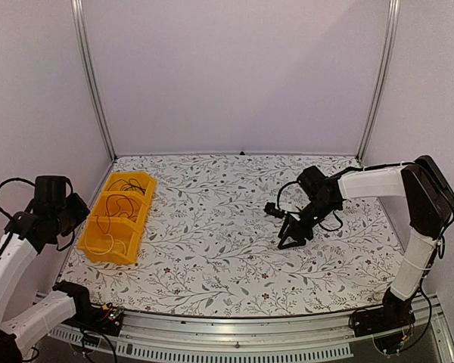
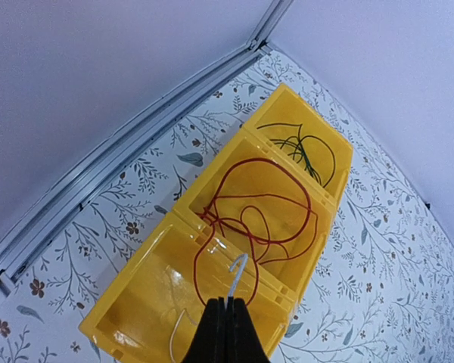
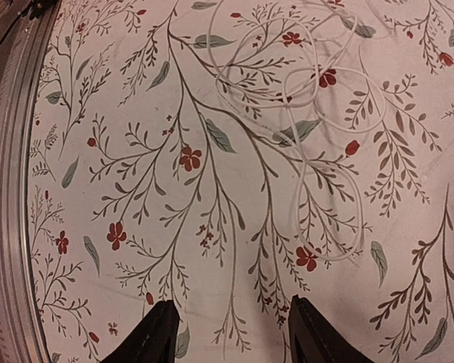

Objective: Untangle the cables

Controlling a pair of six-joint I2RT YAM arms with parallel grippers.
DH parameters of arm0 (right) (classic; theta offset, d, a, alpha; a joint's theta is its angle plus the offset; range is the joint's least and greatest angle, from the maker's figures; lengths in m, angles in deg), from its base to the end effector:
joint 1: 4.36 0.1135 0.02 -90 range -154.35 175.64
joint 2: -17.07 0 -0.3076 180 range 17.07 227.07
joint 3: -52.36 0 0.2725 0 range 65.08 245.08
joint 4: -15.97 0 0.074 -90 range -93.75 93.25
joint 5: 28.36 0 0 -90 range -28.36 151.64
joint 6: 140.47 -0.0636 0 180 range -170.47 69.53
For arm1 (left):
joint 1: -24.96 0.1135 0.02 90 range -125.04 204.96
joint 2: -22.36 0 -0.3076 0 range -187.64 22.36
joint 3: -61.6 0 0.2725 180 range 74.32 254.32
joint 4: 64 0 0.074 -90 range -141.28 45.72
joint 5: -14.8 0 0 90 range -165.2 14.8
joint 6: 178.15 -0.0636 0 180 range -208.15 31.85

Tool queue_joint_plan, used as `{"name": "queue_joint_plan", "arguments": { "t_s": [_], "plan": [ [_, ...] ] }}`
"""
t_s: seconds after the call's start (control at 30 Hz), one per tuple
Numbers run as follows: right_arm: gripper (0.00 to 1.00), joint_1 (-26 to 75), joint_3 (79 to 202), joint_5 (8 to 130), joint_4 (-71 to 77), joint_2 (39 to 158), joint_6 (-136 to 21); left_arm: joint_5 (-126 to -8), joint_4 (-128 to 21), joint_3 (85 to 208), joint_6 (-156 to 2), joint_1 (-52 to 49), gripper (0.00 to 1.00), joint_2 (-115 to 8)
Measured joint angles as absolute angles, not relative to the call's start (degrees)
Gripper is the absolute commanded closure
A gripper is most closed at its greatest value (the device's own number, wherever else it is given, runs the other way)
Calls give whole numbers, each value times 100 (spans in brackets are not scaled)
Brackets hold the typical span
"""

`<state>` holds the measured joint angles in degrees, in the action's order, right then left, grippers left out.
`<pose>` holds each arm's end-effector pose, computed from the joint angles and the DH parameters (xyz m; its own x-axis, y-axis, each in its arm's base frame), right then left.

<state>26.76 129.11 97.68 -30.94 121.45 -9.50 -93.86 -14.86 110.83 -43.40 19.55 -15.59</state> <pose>0.2985 0.2239 0.1642 -0.2610 -0.7768 -0.5731 -0.9579 0.1349 0.2534 0.1519 0.0061 0.2736 -0.3198 -0.6397 -0.6989 -0.5453 0.7275 -0.4164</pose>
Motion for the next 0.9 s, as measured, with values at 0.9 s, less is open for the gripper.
{"name": "queue_joint_plan", "arguments": {
  "t_s": [0.9],
  "plan": [
    [47, 2768, 12907, 9446, -3234, 12344, -891, -8662, -659, 11708, -3942, 1955, 70, -3701]
  ]
}}
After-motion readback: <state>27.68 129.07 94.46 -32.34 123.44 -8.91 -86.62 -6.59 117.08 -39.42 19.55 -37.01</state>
